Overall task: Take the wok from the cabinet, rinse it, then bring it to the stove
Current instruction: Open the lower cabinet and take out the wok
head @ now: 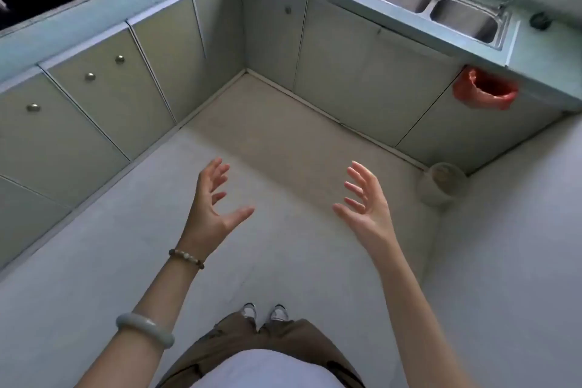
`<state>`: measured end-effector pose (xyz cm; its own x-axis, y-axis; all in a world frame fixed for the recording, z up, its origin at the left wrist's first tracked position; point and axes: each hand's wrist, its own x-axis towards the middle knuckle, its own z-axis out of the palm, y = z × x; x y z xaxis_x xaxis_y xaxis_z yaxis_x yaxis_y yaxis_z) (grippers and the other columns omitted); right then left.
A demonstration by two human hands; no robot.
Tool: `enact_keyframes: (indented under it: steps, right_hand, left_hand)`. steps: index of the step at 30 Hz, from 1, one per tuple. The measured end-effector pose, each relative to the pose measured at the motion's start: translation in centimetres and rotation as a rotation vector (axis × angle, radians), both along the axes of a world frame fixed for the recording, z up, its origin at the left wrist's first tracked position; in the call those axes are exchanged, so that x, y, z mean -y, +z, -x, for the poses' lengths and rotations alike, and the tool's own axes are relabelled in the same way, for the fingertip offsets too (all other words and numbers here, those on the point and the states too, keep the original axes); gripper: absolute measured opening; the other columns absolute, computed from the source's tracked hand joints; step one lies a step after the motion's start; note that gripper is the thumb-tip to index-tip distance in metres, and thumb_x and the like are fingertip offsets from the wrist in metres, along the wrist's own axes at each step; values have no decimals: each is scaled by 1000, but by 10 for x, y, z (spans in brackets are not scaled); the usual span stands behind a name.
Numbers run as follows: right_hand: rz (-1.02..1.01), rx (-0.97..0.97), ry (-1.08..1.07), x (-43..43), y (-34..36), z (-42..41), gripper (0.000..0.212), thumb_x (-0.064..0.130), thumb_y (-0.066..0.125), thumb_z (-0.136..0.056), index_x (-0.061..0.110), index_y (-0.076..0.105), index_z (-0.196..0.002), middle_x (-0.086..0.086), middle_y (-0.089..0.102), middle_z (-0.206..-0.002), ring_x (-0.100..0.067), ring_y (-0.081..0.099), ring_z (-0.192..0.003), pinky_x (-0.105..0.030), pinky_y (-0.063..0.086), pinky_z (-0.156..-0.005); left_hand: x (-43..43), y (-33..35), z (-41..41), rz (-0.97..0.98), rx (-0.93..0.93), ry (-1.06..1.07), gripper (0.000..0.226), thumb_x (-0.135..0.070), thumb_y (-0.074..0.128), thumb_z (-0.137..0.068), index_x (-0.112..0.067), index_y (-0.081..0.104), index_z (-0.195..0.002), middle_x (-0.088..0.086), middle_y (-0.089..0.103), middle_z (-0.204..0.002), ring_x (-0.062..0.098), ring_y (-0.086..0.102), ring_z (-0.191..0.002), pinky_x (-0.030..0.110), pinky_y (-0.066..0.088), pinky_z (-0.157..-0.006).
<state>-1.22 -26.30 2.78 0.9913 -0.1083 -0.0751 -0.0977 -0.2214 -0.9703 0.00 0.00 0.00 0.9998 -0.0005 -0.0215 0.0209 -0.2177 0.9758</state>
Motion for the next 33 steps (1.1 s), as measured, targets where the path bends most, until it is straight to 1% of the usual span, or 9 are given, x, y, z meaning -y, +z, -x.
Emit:
enact_keyframes:
  steps: [2, 5, 9, 15, 18, 20, 22, 30, 33]
  right_hand:
    - [-11, -44, -16, -4, -6, 7, 71, -6, 67, -78, 26, 39, -136, 4, 45, -140, -14, 50, -122, -34, 45, -98]
    - [-18, -107, -13, -7, -20, 20, 72, -5, 67, -79, 30, 39, -134, 5, 45, -140, -14, 49, -122, -35, 45, -99]
    - [-13, -151, 4, -6, -25, 21, 74, -3, 68, -77, 31, 38, -135, 5, 45, -139, -14, 48, -123, -28, 44, -96]
    - [-11, -164, 20, 2, -28, 11, 77, -3, 69, -76, 34, 37, -134, 7, 46, -137, -13, 48, -123, -25, 43, -94]
    - [-22, -154, 13, 6, -27, 3, 77, -4, 69, -75, 32, 38, -135, 7, 45, -137, -12, 48, -122, -23, 43, -93]
    - [-28, -141, 22, 8, -26, -3, 76, -4, 68, -76, 31, 37, -136, 6, 45, -138, -12, 48, -122, -25, 44, -95]
    - [-31, -136, 39, 10, -26, -10, 76, -4, 68, -76, 31, 38, -136, 6, 45, -139, -12, 48, -123, -28, 44, -97]
    - [-32, -149, 64, 15, -29, -45, 75, -2, 68, -77, 34, 38, -135, 7, 45, -138, -11, 47, -123, -30, 45, -97]
    - [-30, -163, 65, 11, -31, -66, 75, -2, 68, -77, 32, 38, -136, 6, 45, -138, -11, 48, -123, -30, 45, -97]
  left_hand:
    - [0, -5, 5, 24, -26, 25, 91, -27, 78, -62, -41, 27, -135, -13, 41, -139, 4, 41, -130, 30, 37, -105]
    - [0, -17, 16, 13, -82, 18, 91, -24, 76, -63, -37, 26, -138, -9, 41, -140, 2, 39, -130, 29, 36, -105]
    - [1, -24, 22, -11, -123, 19, 92, -23, 76, -63, -32, 26, -139, -8, 40, -139, 0, 39, -129, 27, 36, -104]
    - [9, -28, 22, -33, -157, 31, 91, -24, 76, -63, -34, 26, -139, -9, 40, -140, -3, 38, -128, 25, 36, -104]
    - [15, -29, 17, -42, -141, 42, 92, -21, 78, -64, -34, 26, -139, -8, 40, -141, 3, 39, -130, 27, 36, -105]
    - [18, -30, 13, -39, -120, 57, 92, -11, 81, -69, -33, 26, -139, -6, 40, -142, 7, 39, -131, 30, 36, -106]
    - [21, -31, 8, -36, -103, 71, 91, -4, 79, -71, -33, 26, -139, -5, 40, -142, 9, 39, -132, 32, 36, -107]
    - [24, -36, -17, -29, -119, 105, 91, -4, 78, -71, -29, 26, -142, -5, 39, -143, 9, 38, -132, 30, 36, -106]
    - [20, -39, -39, -26, -127, 112, 92, -3, 78, -71, -28, 26, -142, -3, 39, -144, 9, 38, -132, 30, 36, -107]
